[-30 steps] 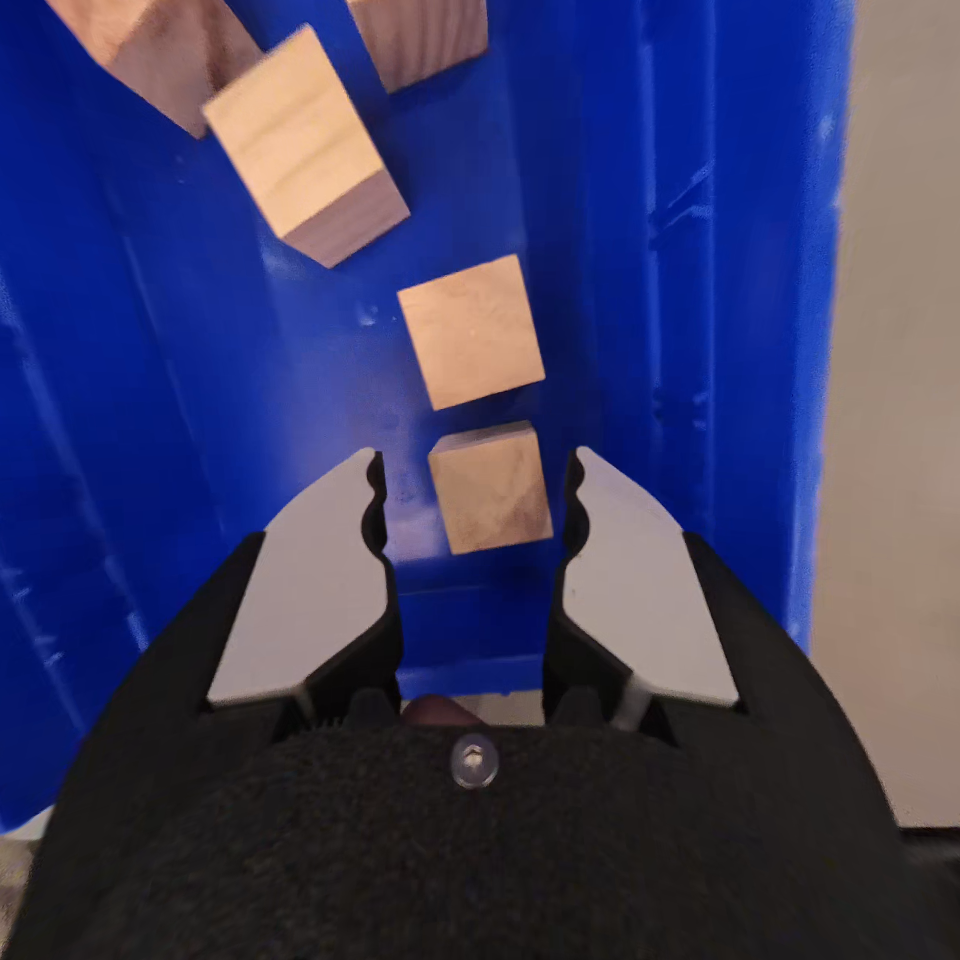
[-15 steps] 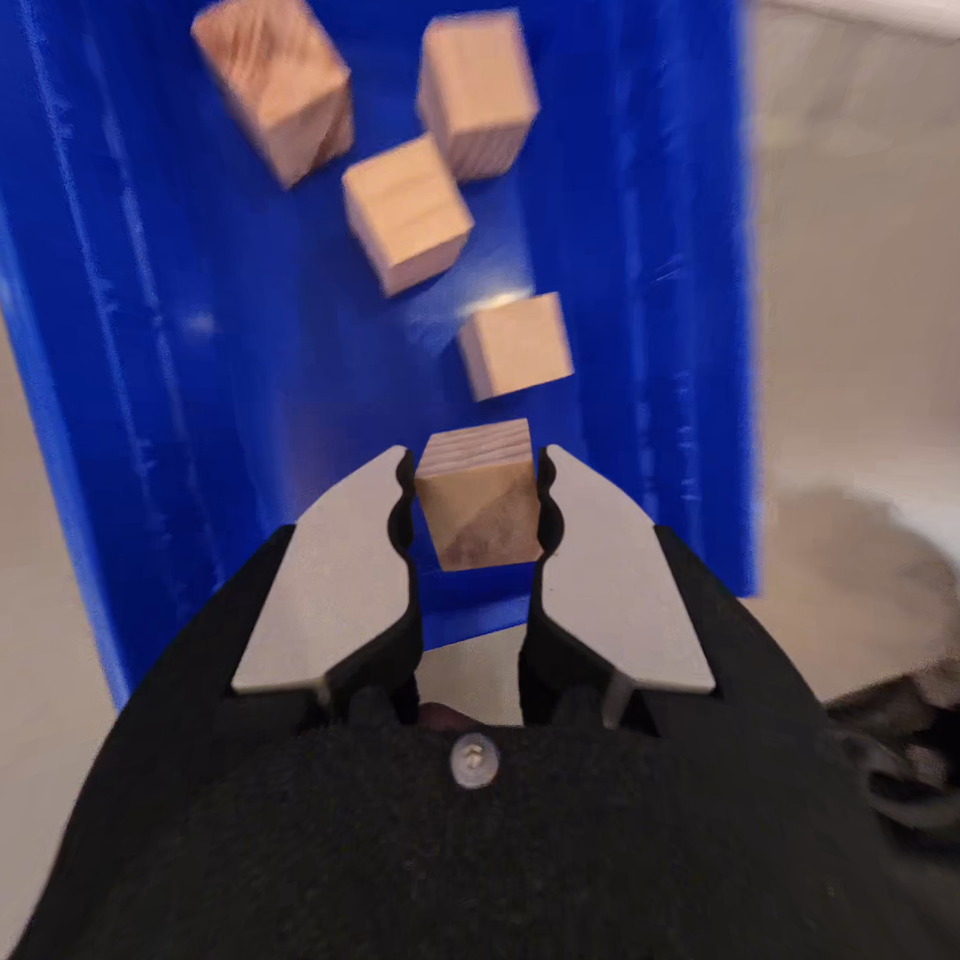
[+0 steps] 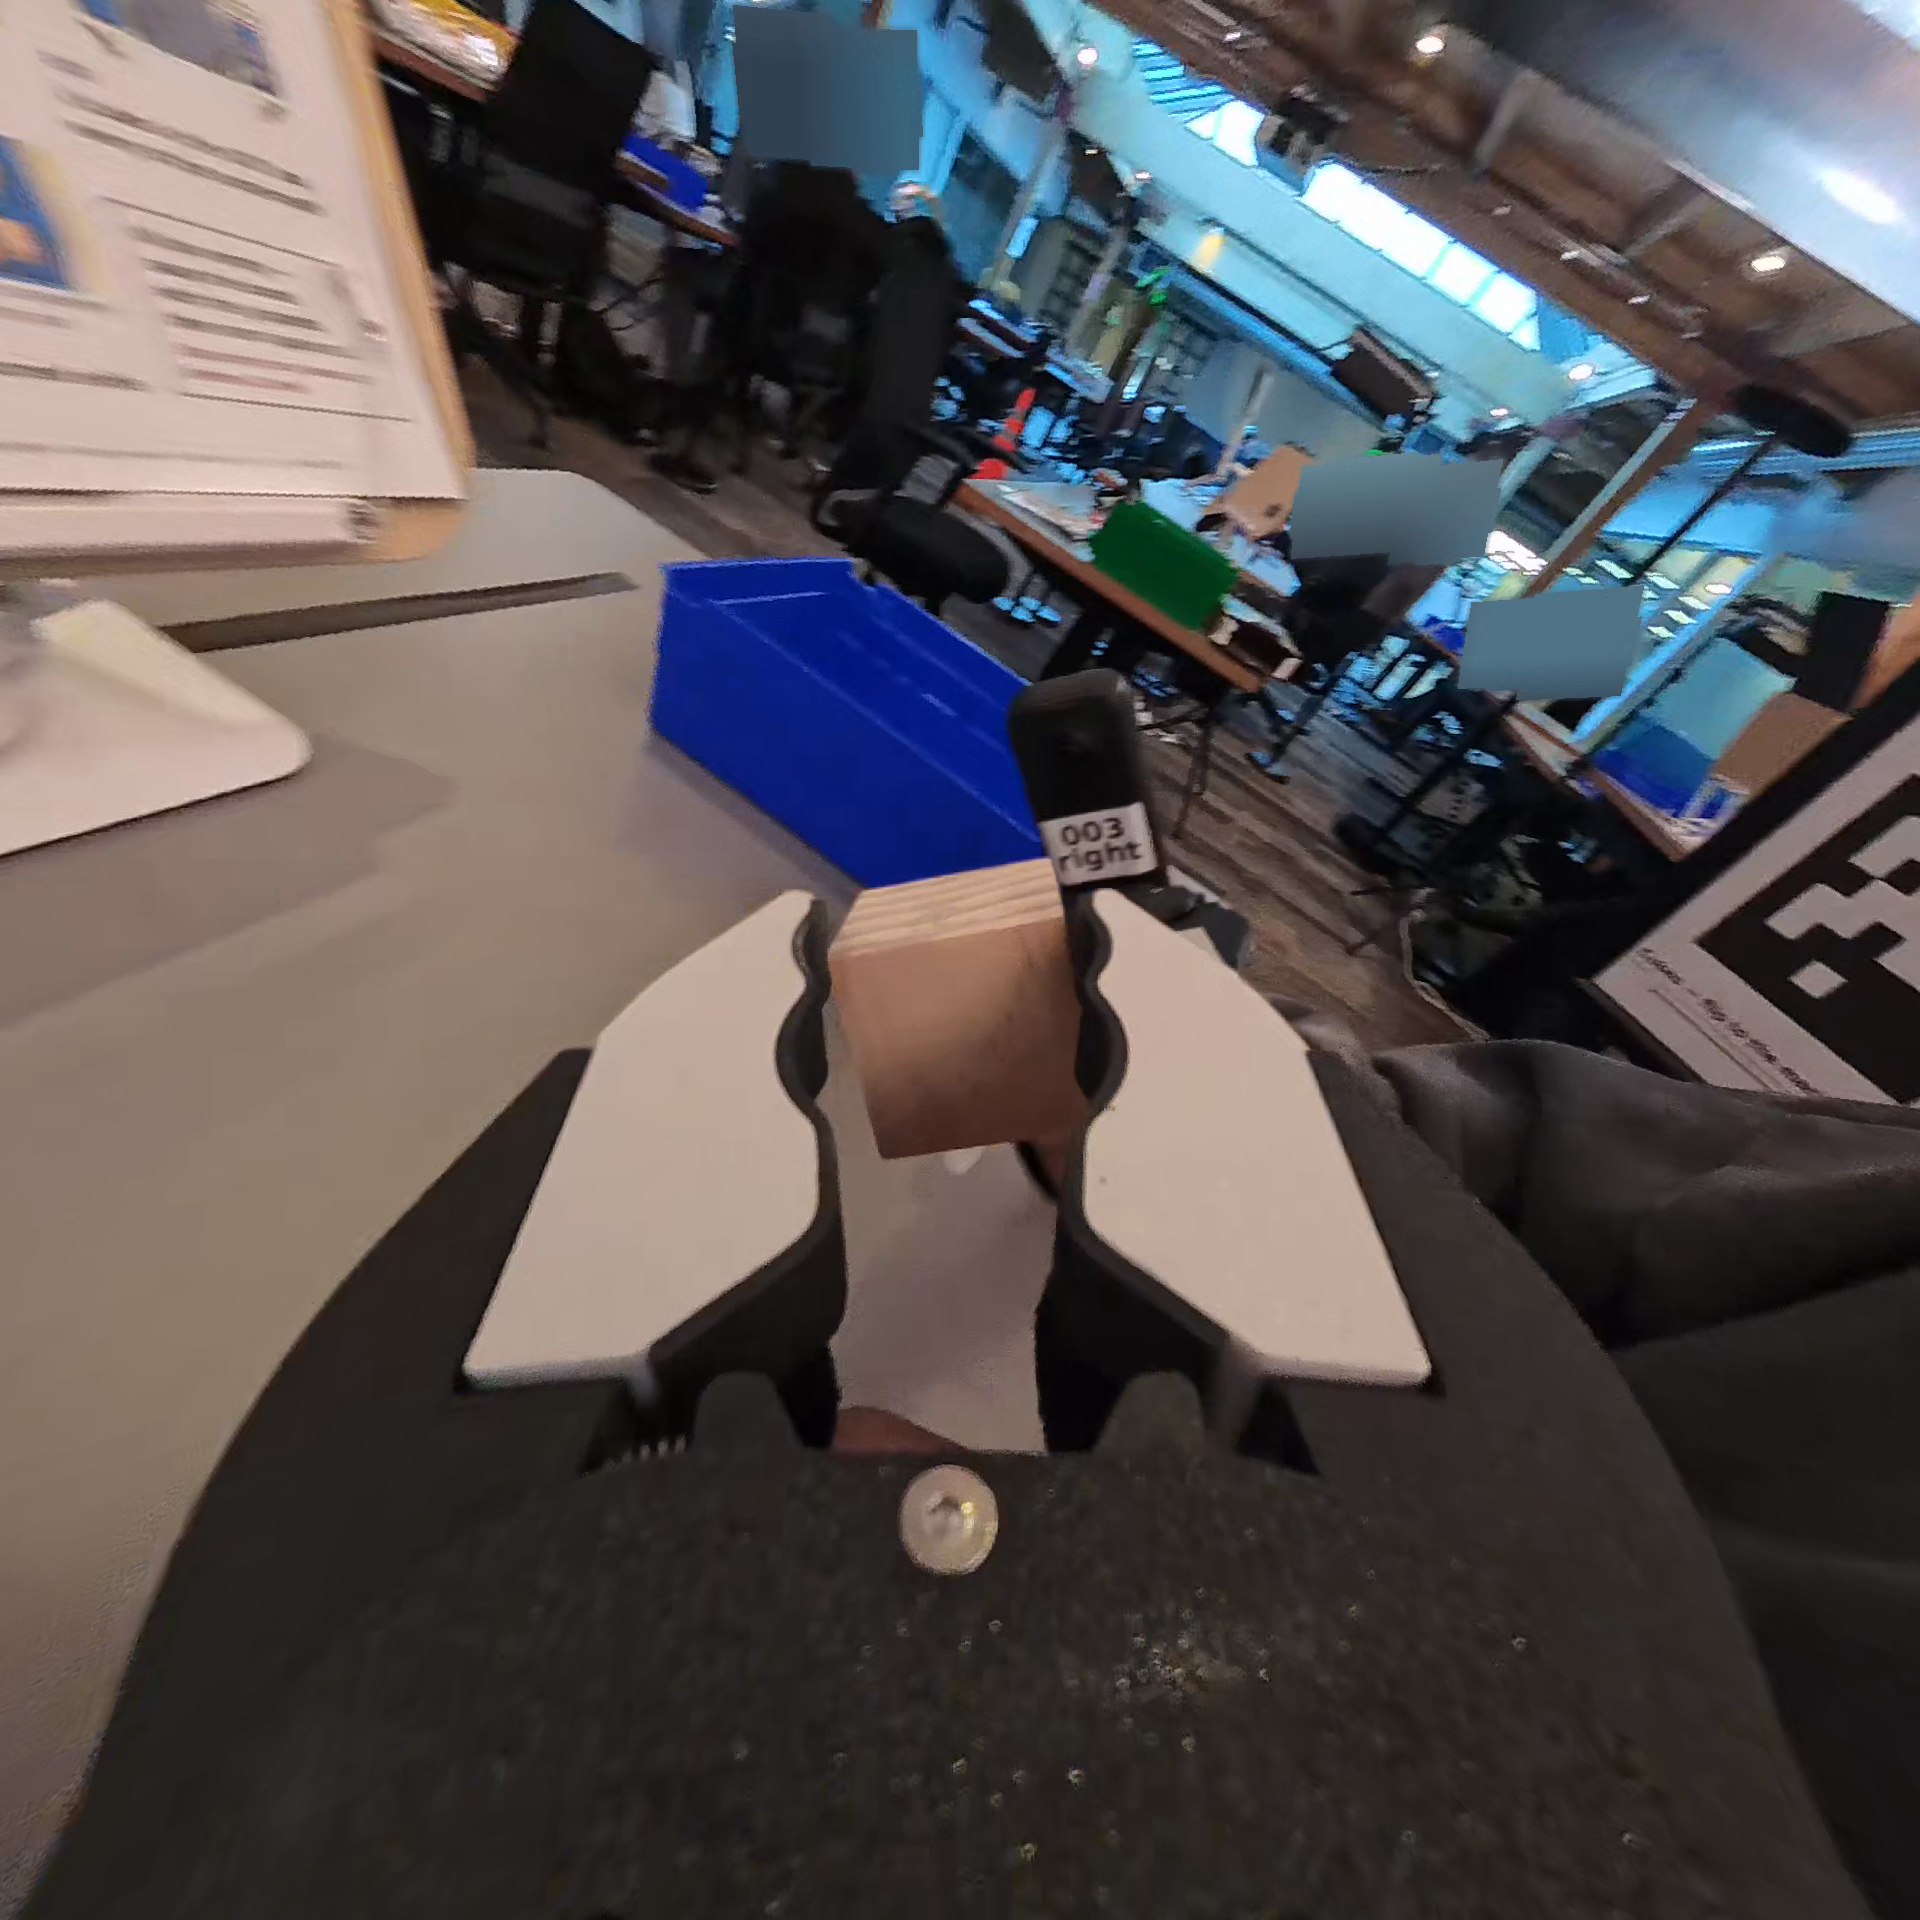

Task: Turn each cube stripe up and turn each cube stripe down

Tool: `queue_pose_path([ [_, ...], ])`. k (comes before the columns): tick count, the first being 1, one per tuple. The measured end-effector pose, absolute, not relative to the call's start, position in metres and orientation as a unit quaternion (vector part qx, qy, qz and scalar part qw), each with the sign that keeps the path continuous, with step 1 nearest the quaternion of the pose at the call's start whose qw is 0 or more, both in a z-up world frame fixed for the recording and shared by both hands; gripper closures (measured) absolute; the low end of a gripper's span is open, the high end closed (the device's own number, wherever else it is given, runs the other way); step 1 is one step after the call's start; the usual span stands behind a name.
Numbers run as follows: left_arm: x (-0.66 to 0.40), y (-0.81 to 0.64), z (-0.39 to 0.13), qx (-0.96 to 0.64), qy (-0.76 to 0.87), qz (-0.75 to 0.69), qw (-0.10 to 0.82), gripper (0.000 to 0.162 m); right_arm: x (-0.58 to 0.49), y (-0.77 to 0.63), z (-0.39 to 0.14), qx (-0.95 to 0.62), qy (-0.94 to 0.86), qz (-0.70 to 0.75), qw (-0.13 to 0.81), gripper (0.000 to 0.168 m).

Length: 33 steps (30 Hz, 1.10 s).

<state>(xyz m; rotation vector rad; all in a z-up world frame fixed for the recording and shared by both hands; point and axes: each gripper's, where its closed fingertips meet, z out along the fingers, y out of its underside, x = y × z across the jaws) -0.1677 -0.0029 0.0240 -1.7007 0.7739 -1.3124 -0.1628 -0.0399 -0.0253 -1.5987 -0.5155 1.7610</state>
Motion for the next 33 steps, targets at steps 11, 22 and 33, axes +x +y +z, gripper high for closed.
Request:
queue_pose_path([
  [11, -0.138, -0.020, -0.016, -0.686, 0.299, -0.562, 0.352, 0.103, -0.151, -0.034, -0.033, -0.603, -0.173, 0.684, 0.372, 0.123],
  [22, -0.238, -0.064, -0.107, -0.777, 0.203, -0.301, 0.514, 0.097, -0.119, -0.021, -0.044, -0.655, -0.197, 0.573, 0.452, 0.123],
  [33, -0.213, -0.085, -0.110, -0.765, 0.298, -0.282, 0.496, 0.099, 0.145, 0.073, -0.002, -0.843, -0.105, 0.071, 0.522, 0.123],
])
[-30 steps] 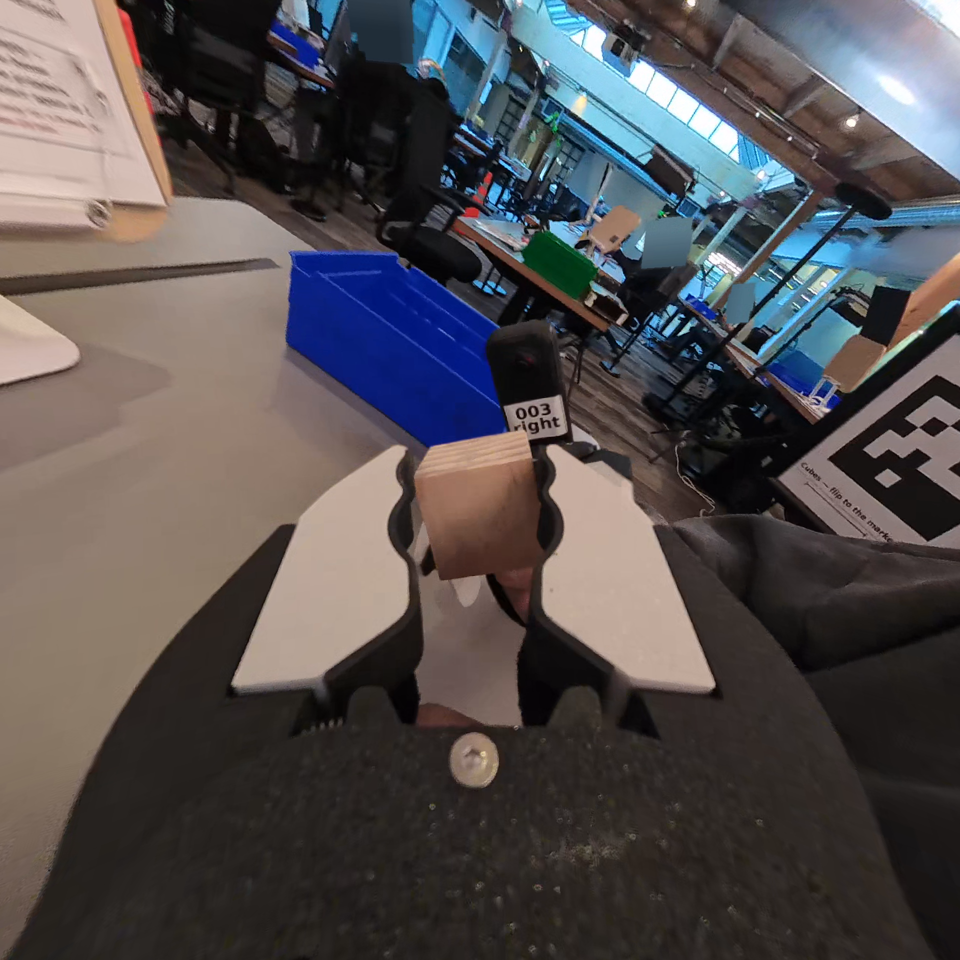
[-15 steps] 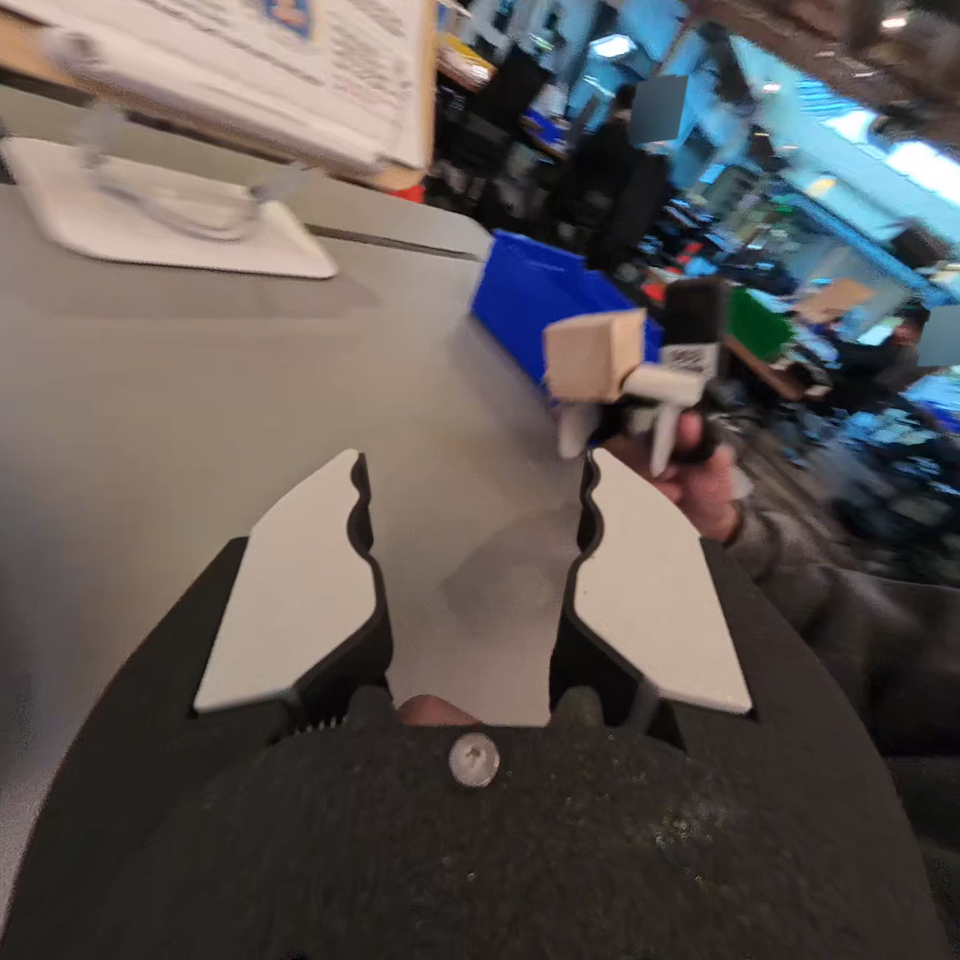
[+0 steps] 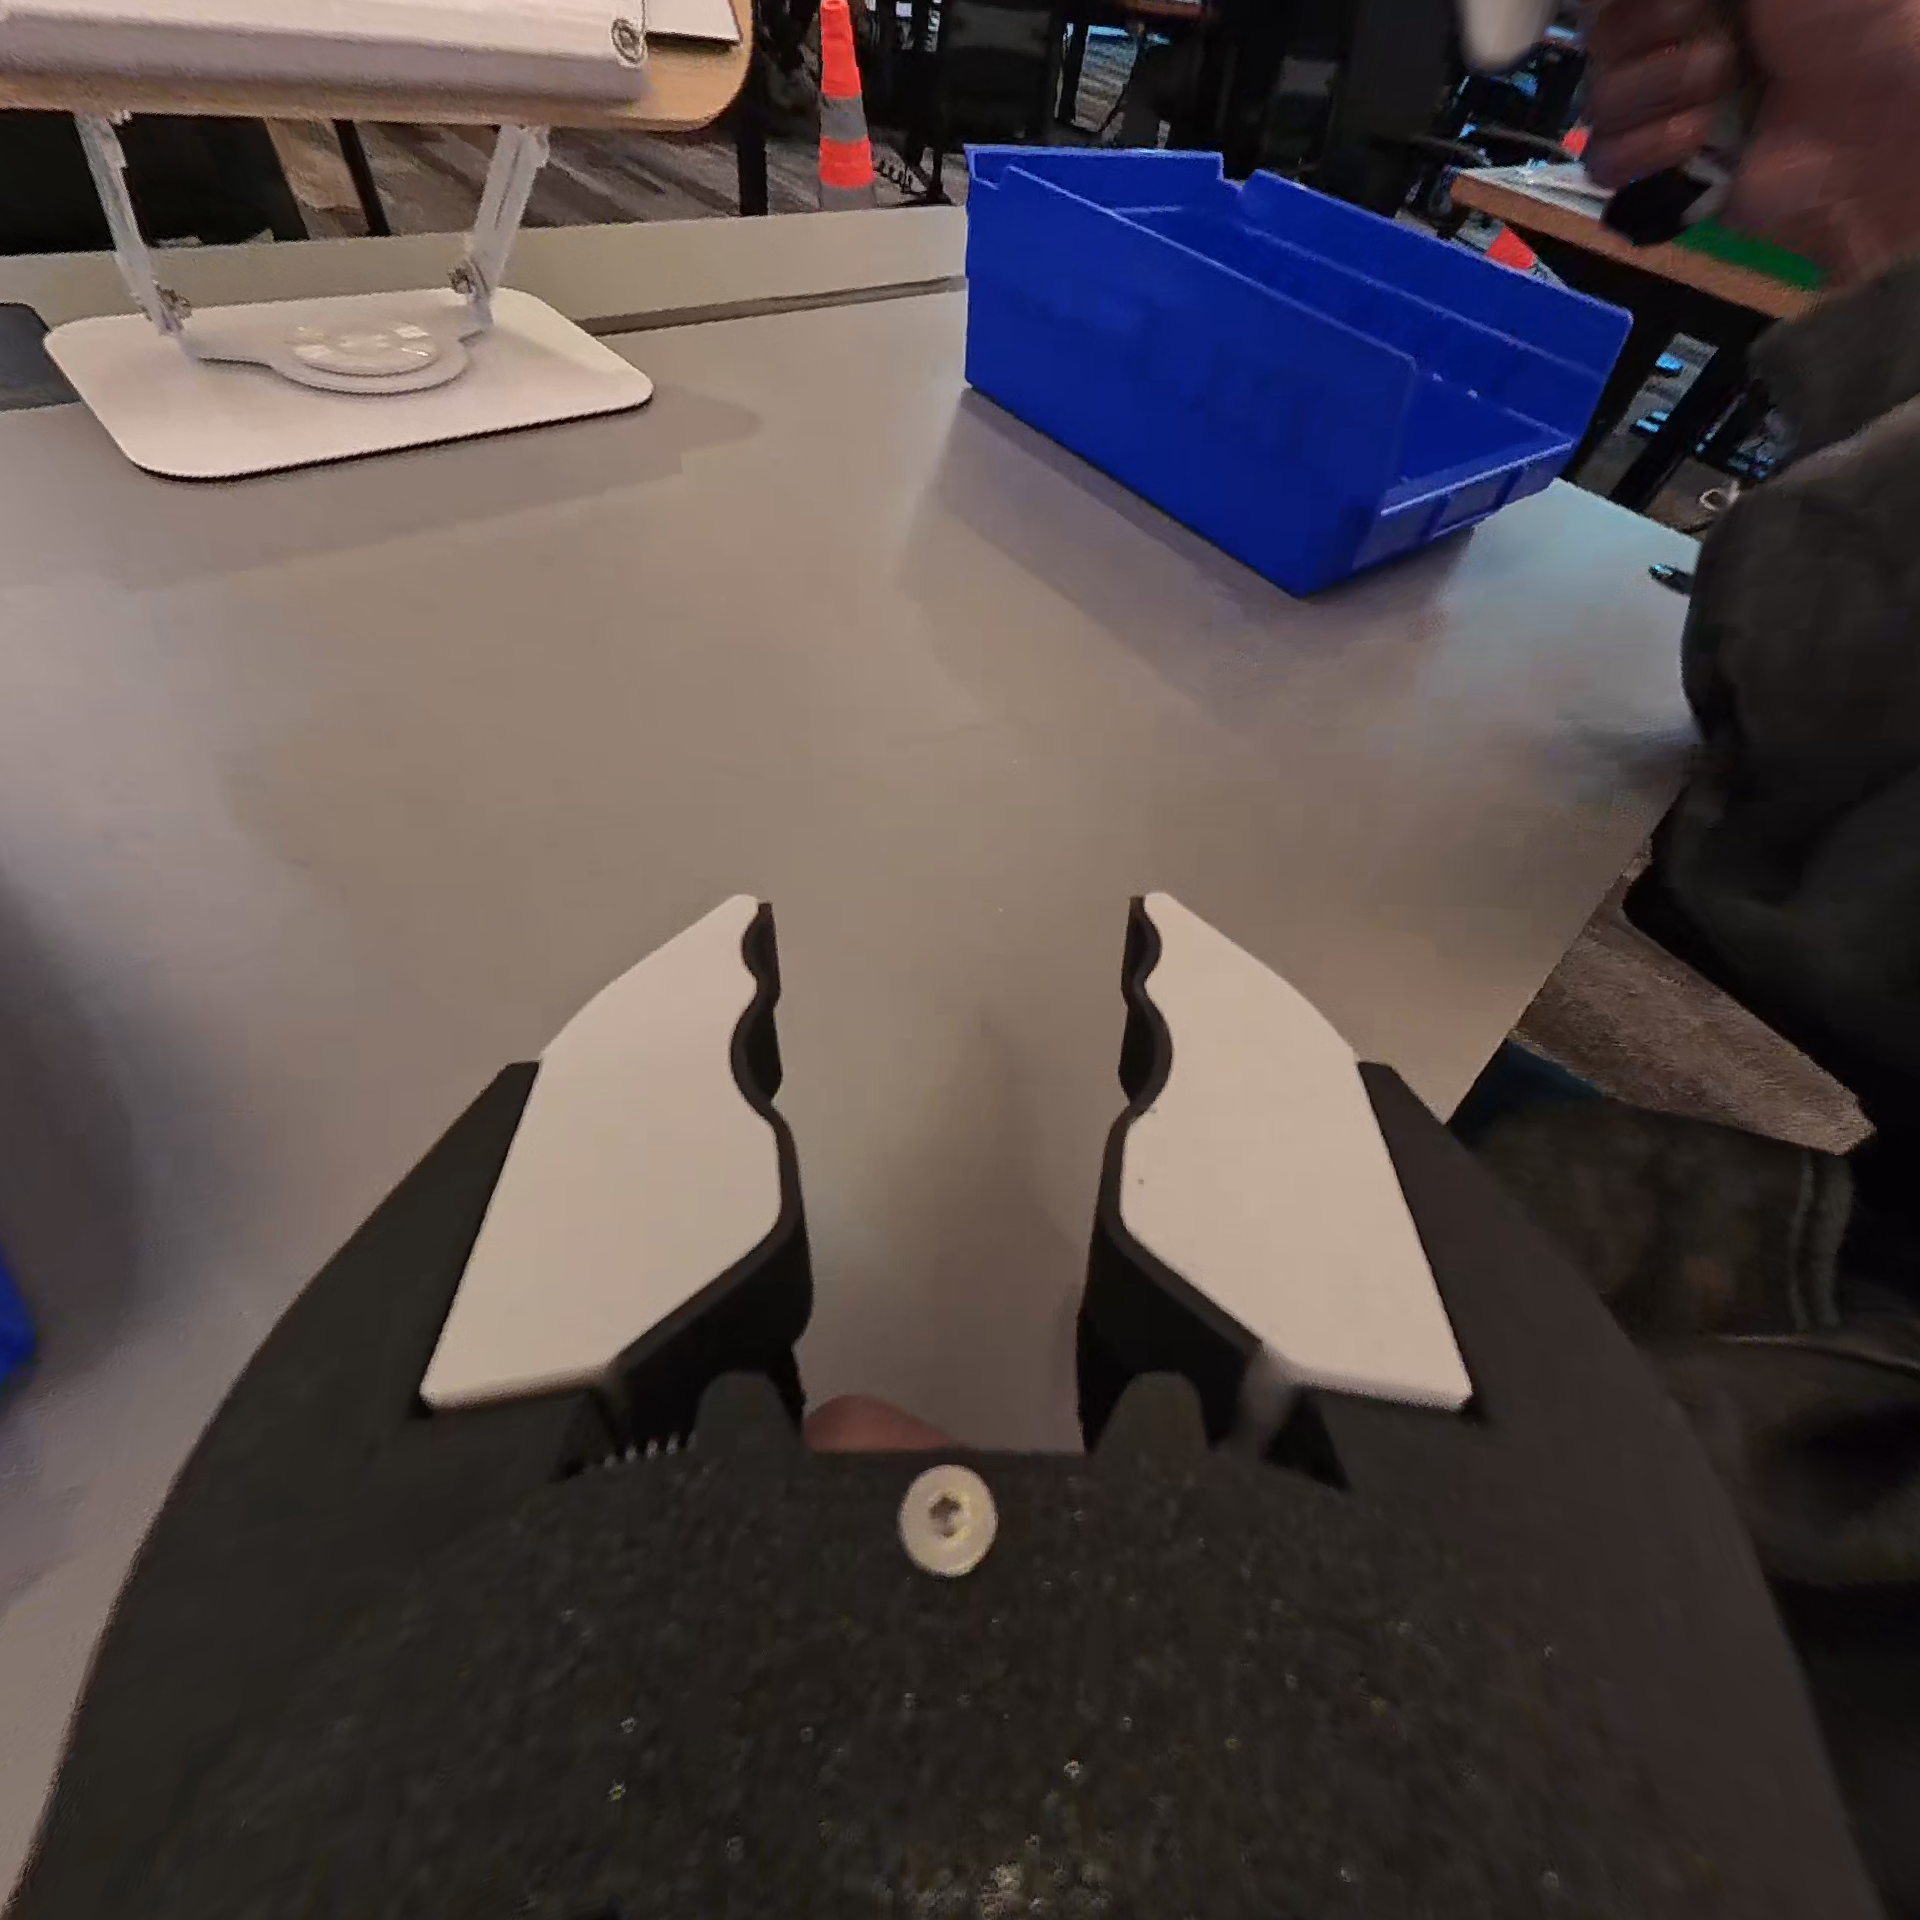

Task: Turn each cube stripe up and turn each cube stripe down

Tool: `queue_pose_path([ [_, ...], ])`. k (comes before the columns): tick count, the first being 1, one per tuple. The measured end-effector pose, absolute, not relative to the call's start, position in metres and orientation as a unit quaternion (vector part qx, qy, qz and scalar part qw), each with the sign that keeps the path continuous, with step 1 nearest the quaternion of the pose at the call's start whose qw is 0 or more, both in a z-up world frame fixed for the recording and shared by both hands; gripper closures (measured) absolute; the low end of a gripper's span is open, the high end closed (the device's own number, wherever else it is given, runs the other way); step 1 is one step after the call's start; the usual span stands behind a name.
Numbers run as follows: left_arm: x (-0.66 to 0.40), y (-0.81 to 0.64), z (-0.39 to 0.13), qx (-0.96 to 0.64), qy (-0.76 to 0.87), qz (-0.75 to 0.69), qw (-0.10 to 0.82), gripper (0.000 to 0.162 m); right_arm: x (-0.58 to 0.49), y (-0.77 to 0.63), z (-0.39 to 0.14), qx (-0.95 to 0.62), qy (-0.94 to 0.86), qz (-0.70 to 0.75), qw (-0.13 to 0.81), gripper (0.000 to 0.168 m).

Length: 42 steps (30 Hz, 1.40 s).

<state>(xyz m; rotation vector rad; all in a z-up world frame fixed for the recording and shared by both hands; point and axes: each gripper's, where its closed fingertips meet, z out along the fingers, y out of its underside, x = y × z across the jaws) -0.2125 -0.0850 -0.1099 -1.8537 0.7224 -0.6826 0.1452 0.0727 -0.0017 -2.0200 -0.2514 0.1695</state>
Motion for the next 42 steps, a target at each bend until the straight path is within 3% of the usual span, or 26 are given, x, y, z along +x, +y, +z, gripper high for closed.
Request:
queue_pose_path([
  [6, -0.212, -0.086, -0.114, -0.766, 0.311, -0.260, 0.499, 0.099, 0.185, 0.126, -0.138, -0.939, -0.095, -0.013, 0.331, 0.122],
  [17, -0.209, -0.086, -0.126, -0.783, 0.313, -0.267, 0.466, 0.099, 0.189, 0.121, -0.180, -0.970, -0.080, -0.028, 0.229, 0.122],
  [24, -0.208, -0.087, -0.131, -0.786, 0.324, -0.258, 0.459, 0.099, 0.194, 0.120, -0.152, -0.956, -0.068, -0.019, 0.286, 0.113],
  [29, -0.209, -0.087, -0.131, -0.787, 0.324, -0.252, 0.461, 0.099, 0.175, 0.080, -0.002, -0.853, -0.079, 0.032, 0.514, 0.115],
  [32, -0.208, -0.088, -0.133, -0.789, 0.326, -0.253, 0.454, 0.099, 0.101, 0.028, 0.058, -0.756, -0.144, 0.163, 0.617, 0.119],
  [34, -0.206, -0.090, -0.134, -0.790, 0.328, -0.256, 0.451, 0.099, 0.030, -0.013, 0.043, -0.723, -0.205, 0.279, 0.598, 0.117],
  [37, -0.206, -0.093, -0.134, -0.788, 0.336, -0.255, 0.449, 0.098, -0.064, -0.083, -0.032, -0.696, -0.272, 0.422, 0.513, 0.120],
  [39, -0.206, -0.097, -0.127, -0.782, 0.346, -0.260, 0.449, 0.099, -0.094, -0.104, -0.072, -0.708, -0.290, 0.433, 0.476, 0.124],
  [42, -0.222, -0.103, -0.090, -0.757, 0.370, -0.274, 0.464, 0.100, -0.108, -0.117, -0.088, -0.720, -0.329, 0.424, 0.441, 0.123],
])
